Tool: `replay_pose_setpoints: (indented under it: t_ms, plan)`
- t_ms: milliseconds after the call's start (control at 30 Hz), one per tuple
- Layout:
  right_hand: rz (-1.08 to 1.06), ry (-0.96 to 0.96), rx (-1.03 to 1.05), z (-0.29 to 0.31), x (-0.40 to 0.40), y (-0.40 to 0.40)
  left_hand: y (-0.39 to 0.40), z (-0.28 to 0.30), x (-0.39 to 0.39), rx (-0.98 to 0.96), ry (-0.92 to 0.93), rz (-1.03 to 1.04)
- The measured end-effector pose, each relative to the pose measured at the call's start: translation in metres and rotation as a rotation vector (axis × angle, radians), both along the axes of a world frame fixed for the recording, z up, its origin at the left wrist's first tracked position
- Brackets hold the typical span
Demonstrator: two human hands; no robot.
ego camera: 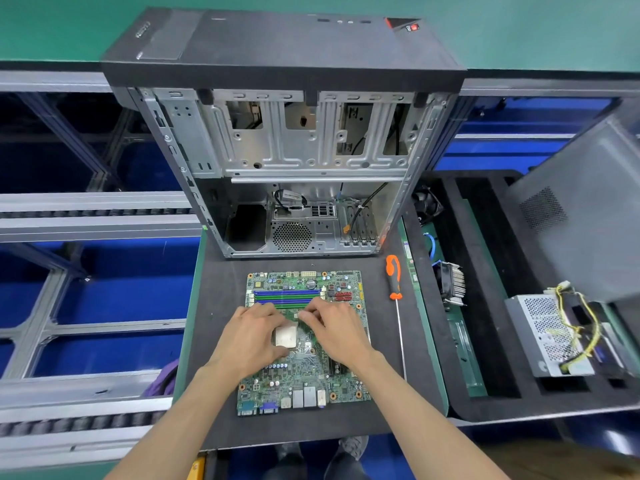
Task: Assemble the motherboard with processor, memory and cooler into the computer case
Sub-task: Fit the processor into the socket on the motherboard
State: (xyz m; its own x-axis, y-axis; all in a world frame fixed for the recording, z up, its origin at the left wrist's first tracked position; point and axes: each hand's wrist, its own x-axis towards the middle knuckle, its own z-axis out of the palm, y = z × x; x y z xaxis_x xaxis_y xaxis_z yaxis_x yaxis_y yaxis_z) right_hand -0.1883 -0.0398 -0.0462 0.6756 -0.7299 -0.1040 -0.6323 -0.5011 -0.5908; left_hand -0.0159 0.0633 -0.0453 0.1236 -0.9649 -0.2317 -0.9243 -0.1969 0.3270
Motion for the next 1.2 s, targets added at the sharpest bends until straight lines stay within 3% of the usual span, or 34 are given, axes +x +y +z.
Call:
replay_pose_setpoints:
  t_ms: [867, 1200]
  plan:
    - [-0.009, -0.039, 0.018, -0.002, 0.0, -0.001, -0.003, 0.001, -0.001, -0.001, 0.066, 0.051]
    - [0.029, -0.167, 0.267, 0.006, -0.008, -0.001, -0.012, 0.001, -0.002, -0.022, 0.205, 0.194]
